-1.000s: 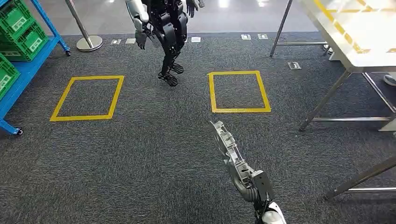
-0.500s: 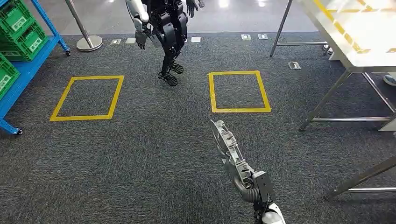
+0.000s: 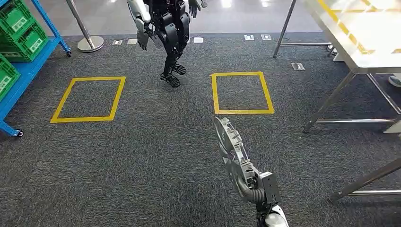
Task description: Take the parts from the cabinet and place them on the table.
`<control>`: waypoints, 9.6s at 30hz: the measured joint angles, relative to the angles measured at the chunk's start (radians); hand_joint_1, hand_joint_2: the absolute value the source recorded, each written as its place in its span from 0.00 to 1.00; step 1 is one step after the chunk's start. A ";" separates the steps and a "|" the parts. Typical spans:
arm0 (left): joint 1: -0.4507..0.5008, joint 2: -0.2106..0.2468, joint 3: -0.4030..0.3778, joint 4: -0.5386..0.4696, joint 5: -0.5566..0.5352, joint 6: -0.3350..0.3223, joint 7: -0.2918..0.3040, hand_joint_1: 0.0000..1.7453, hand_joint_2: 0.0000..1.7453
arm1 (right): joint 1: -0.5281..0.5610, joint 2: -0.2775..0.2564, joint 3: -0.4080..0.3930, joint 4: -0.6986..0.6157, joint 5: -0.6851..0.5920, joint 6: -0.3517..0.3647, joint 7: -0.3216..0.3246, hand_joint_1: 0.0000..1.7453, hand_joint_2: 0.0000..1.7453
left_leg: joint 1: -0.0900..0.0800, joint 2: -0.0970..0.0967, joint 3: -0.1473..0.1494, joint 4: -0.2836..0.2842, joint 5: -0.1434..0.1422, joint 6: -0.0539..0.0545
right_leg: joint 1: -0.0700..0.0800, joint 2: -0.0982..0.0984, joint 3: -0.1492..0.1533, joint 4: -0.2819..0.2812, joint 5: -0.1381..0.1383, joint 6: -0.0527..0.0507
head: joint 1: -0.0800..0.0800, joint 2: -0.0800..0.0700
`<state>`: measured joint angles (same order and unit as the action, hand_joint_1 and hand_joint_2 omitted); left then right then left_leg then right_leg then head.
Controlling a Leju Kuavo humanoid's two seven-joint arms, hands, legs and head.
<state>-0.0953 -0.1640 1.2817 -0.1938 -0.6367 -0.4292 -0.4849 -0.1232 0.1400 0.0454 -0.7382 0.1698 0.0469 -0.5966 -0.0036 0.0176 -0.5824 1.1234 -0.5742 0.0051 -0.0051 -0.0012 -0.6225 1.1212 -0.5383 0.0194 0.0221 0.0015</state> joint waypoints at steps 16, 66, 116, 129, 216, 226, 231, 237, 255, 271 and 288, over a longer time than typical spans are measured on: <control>-0.002 0.005 -0.014 0.000 0.001 0.014 0.003 0.00 1.00 | 0.001 0.000 -0.003 -0.022 -0.018 -0.002 0.000 1.00 1.00 | 0.000 0.000 0.000 0.000 0.000 0.000 | 0.000 0.000 0.000 0.000 0.000 0.000 | 0.000 0.000; -0.019 -0.002 -0.019 0.000 0.008 0.045 -0.002 0.00 1.00 | 0.018 -0.004 0.002 -0.255 -0.001 -0.036 0.013 1.00 1.00 | 0.000 0.000 0.001 -0.001 0.000 0.000 | 0.000 0.000 0.001 -0.002 0.001 0.000 | 0.000 0.000; -0.008 -0.009 -0.019 0.000 0.018 0.037 -0.007 0.00 1.00 | 0.056 -0.077 0.126 -0.396 0.177 -0.016 0.040 1.00 1.00 | 0.000 0.000 -0.152 0.232 -0.083 0.004 | 0.000 0.000 -0.153 0.226 -0.077 0.003 | 0.000 0.000; -0.008 -0.009 -0.018 0.000 0.018 0.037 -0.013 0.00 1.00 | 0.053 -0.077 0.126 -0.395 0.204 -0.068 0.015 1.00 1.00 | -0.001 0.000 -0.186 0.286 -0.106 0.005 | 0.000 0.001 -0.187 0.280 -0.099 0.005 | 0.000 0.000; 0.005 0.010 -0.017 -0.002 0.023 -0.005 -0.021 0.00 1.00 | 0.089 -0.034 0.152 -0.438 0.206 -0.103 0.028 1.00 1.00 | -0.001 0.000 -0.006 0.012 -0.009 0.002 | 0.000 0.000 -0.005 0.011 -0.008 0.003 | 0.000 0.000; 0.005 0.007 -0.016 -0.002 0.024 -0.008 -0.024 0.00 1.00 | 0.102 -0.034 0.152 -0.443 0.208 -0.105 0.037 1.00 1.00 | -0.001 0.000 -0.006 0.012 -0.009 0.002 | 0.000 0.000 -0.005 0.010 -0.007 0.003 | 0.000 0.000; 0.006 0.006 -0.014 -0.002 0.025 0.007 -0.011 0.00 1.00 | 0.106 -0.034 0.152 -0.447 0.208 -0.105 0.038 1.00 1.00 | -0.001 0.000 -0.006 0.012 -0.009 0.002 | 0.000 0.000 -0.005 0.010 -0.007 0.003 | 0.000 0.000; 0.006 0.005 -0.014 -0.002 0.023 0.008 -0.009 0.00 1.00 | 0.109 -0.034 0.152 -0.453 0.208 -0.112 0.040 1.00 1.00 | -0.001 0.000 -0.006 0.012 -0.009 0.002 | 0.000 0.001 -0.005 0.009 -0.007 0.003 | 0.000 0.000; -0.001 -0.010 -0.014 -0.001 -0.007 0.009 -0.003 0.00 1.00 | 0.159 -0.044 0.107 -0.517 0.208 -0.100 0.059 1.00 1.00 | -0.001 0.000 -0.005 0.011 -0.008 0.003 | 0.000 0.001 -0.004 0.007 -0.006 0.004 | 0.000 0.000; -0.001 -0.010 -0.014 -0.001 -0.016 0.006 -0.008 0.00 1.00 | 0.158 -0.045 0.107 -0.517 0.217 -0.102 0.058 1.00 1.00 | -0.001 0.000 -0.005 0.009 -0.007 0.003 | 0.000 0.001 -0.003 0.006 -0.005 0.004 | 0.000 0.000; 0.001 -0.013 -0.021 -0.002 -0.037 -0.005 0.000 0.00 1.00 | 0.159 -0.045 0.106 -0.517 0.219 -0.101 0.056 1.00 1.00 | 0.006 0.000 0.060 -0.057 -0.018 0.038 | -0.018 0.003 -0.142 0.222 -0.055 0.047 | 0.003 0.000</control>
<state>-0.0946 -0.1766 1.2608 -0.1953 -0.6741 -0.4337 -0.4845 0.0355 0.0954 0.1518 -1.2547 0.3883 -0.0546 -0.5402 0.0028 0.0179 -0.5223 1.0667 -0.5917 0.0429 -0.0229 0.0018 -0.7642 1.3429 -0.5930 0.0660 0.0252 0.0015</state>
